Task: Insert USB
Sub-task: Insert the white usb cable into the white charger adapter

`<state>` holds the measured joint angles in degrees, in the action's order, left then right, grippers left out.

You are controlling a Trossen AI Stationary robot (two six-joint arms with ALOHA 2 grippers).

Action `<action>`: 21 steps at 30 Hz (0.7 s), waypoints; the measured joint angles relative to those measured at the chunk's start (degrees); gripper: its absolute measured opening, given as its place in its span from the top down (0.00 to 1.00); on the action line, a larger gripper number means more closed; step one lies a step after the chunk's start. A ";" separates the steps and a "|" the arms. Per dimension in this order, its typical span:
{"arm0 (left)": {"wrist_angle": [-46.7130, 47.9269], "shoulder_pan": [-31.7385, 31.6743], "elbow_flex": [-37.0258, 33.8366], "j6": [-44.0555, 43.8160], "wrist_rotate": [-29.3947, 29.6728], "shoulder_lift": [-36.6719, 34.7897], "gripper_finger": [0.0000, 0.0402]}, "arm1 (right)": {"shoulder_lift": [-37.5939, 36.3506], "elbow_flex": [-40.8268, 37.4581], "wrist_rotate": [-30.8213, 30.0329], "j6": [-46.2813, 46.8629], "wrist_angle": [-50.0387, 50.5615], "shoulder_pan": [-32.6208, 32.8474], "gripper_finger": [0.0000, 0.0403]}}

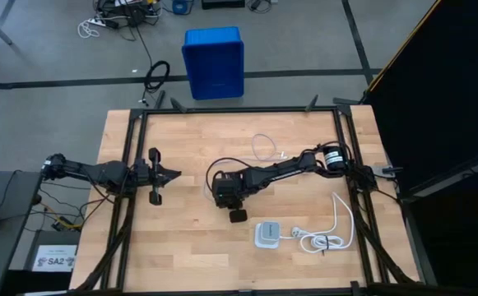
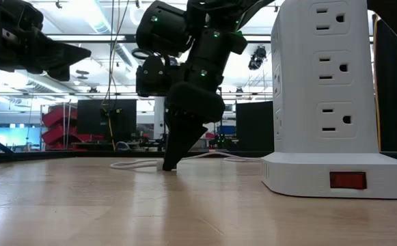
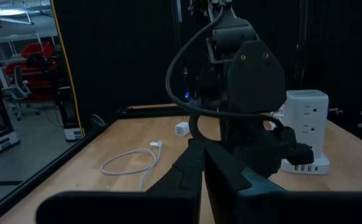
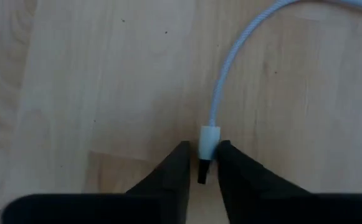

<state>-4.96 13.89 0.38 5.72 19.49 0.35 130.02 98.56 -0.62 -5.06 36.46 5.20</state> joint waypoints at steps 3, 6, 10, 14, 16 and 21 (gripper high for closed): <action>-0.40 0.00 0.00 0.01 0.00 -0.04 1.00 | -0.78 -0.14 -0.99 -0.59 0.70 -0.40 0.98; -0.40 0.00 0.00 -0.01 0.00 -0.04 1.00 | -1.67 -0.39 -2.15 -0.57 1.19 -0.77 0.99; -0.42 0.00 0.02 -0.01 0.00 -0.04 1.00 | -4.56 -0.42 -1.54 0.06 -0.51 -0.68 1.00; -0.66 0.00 0.02 0.00 0.00 -0.04 1.00 | -7.46 -0.35 2.61 0.36 -6.01 -0.58 1.00; -1.36 0.00 0.02 1.01 0.00 -0.01 1.00 | -8.79 -0.35 5.22 0.51 -8.88 -0.60 1.00; -4.82 0.00 0.02 8.83 -0.04 -0.02 1.00 | -11.69 -0.22 8.41 0.98 -13.22 -0.47 1.00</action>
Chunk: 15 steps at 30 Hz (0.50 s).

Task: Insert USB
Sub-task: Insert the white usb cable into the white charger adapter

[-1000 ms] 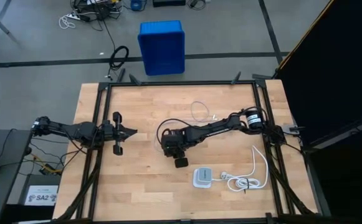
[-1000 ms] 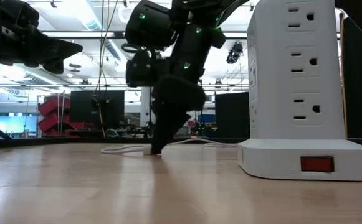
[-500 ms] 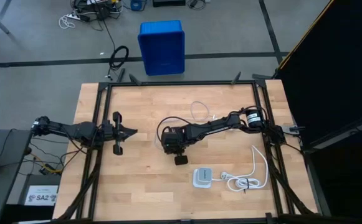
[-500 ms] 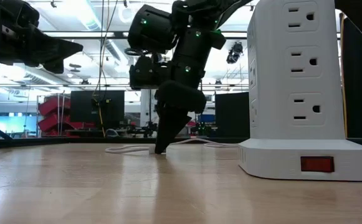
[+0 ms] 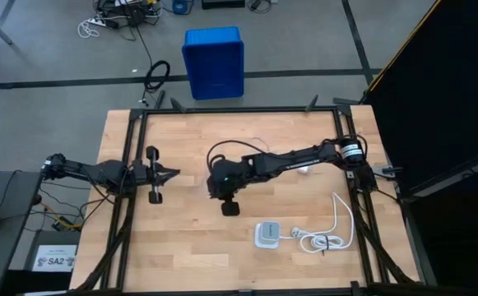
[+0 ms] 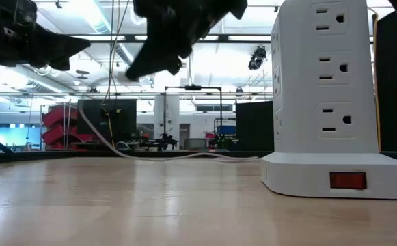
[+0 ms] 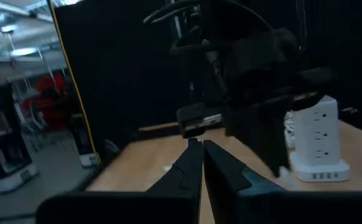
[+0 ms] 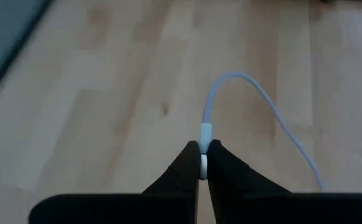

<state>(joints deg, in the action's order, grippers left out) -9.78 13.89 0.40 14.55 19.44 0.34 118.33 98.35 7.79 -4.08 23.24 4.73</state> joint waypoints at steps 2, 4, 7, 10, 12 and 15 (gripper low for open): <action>-0.19 0.00 0.00 0.01 0.02 -0.02 1.00 | -0.55 0.00 0.81 0.01 -0.94 0.04 1.00; -0.25 0.00 0.00 0.01 0.02 -0.02 1.00 | -1.20 -0.13 1.36 0.61 -3.44 0.21 1.00; -1.28 0.00 0.00 -2.34 0.00 0.00 1.00 | -2.80 -2.57 2.01 0.92 -12.29 0.79 1.00; -2.92 0.00 0.00 -10.54 0.02 0.04 1.00 | -4.78 -6.40 2.48 1.87 -18.53 0.58 1.00; -5.89 -0.02 0.00 -14.27 0.14 0.01 1.00 | -6.62 -9.65 2.54 3.43 -22.32 -0.45 1.00; -10.19 -0.02 0.00 -14.73 0.05 0.02 1.00 | -9.67 -15.71 2.51 5.94 -30.43 -2.48 1.00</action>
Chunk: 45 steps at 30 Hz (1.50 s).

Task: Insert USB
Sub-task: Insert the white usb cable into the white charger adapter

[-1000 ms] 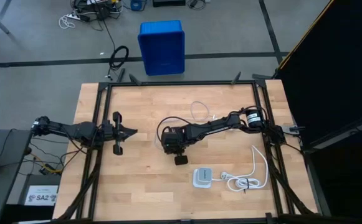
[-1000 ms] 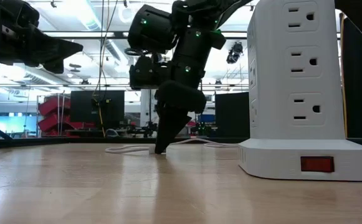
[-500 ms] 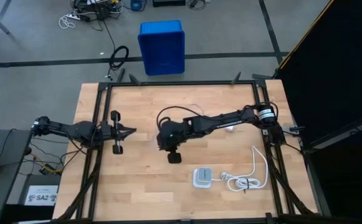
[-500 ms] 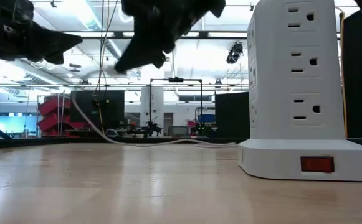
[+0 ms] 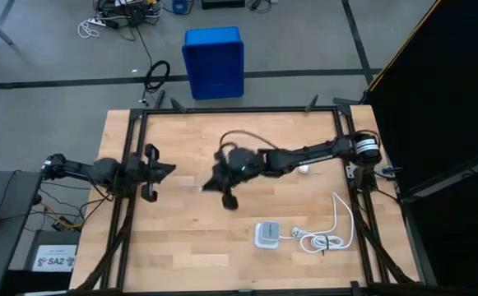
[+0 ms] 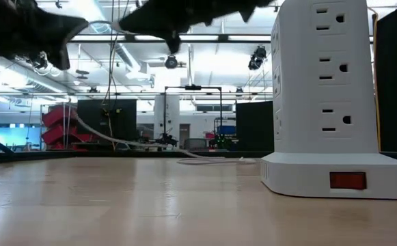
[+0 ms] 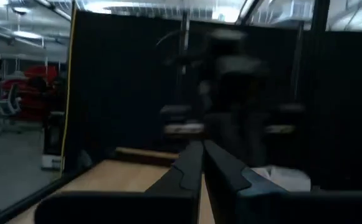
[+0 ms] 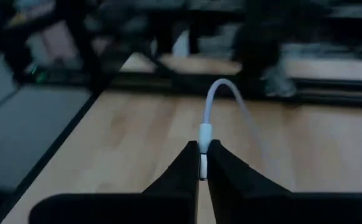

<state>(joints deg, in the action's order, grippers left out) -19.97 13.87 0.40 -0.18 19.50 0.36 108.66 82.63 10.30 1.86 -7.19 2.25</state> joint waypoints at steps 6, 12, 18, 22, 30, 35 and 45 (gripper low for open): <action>-3.30 0.00 0.00 -0.39 -1.11 -0.04 1.00 | -5.23 -13.96 2.05 6.41 -20.83 -4.39 1.00; -1.89 -0.05 1.67 -6.31 9.87 1.41 1.00 | -6.38 -22.40 2.90 12.16 -36.55 -9.04 1.00; -1.32 0.00 5.58 -11.18 8.65 12.69 1.00 | -6.38 -23.54 4.93 14.49 -41.95 -11.97 1.00; -9.71 0.00 6.12 -17.18 11.00 26.70 1.00 | -6.38 -23.54 6.32 14.41 -42.99 -11.66 1.00; -41.60 0.00 6.31 -18.21 10.63 54.14 0.93 | -6.38 -23.54 6.43 13.43 -42.34 -8.73 1.00; -50.18 0.00 10.36 -18.27 9.56 65.59 0.74 | -6.38 -23.54 5.76 12.93 -42.22 -7.09 1.00; -53.49 0.00 18.86 -12.11 9.96 73.64 0.44 | -6.38 -23.52 4.88 12.93 -41.37 -6.74 1.00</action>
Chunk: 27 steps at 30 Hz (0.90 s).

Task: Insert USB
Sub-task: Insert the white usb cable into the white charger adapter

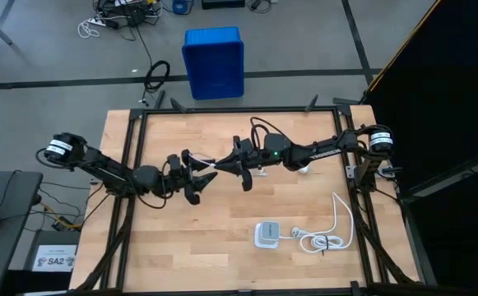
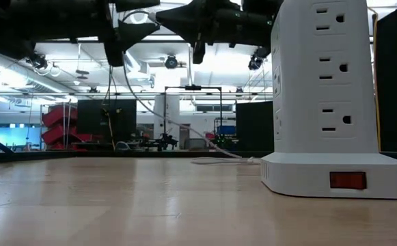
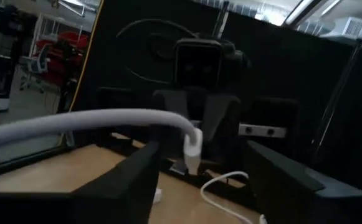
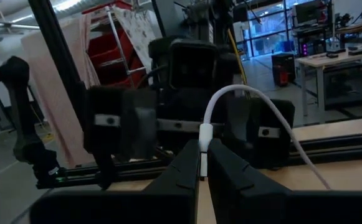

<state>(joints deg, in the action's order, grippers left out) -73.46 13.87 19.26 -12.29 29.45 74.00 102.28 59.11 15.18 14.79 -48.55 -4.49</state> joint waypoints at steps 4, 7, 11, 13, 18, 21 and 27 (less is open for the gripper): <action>0.28 0.00 0.07 0.03 0.63 0.07 0.44 | 0.02 0.00 0.00 0.00 0.29 0.00 1.00; 0.10 0.00 0.07 0.04 0.70 0.07 0.49 | 0.02 0.00 0.00 -0.33 0.89 0.02 1.00; 0.39 0.00 0.07 0.17 1.57 0.07 0.58 | 0.02 0.00 0.00 -0.56 1.19 0.04 1.00; 1.14 0.00 0.07 0.20 2.09 0.07 0.64 | 0.02 0.00 0.00 -0.89 1.27 0.27 1.00; 3.45 0.00 0.07 0.24 2.62 0.04 0.82 | 0.04 0.00 -0.20 -1.18 1.57 0.31 1.00; 3.82 0.02 -0.02 0.43 2.83 0.00 0.94 | 0.04 0.00 -0.14 -1.22 1.96 0.26 1.00; 3.31 0.04 -0.08 1.59 3.05 -0.02 0.92 | 0.02 0.00 -0.02 -1.31 2.14 0.26 1.00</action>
<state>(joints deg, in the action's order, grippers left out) -70.15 13.91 19.18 -10.71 32.50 73.97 102.30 59.11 15.16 13.47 -46.41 -4.23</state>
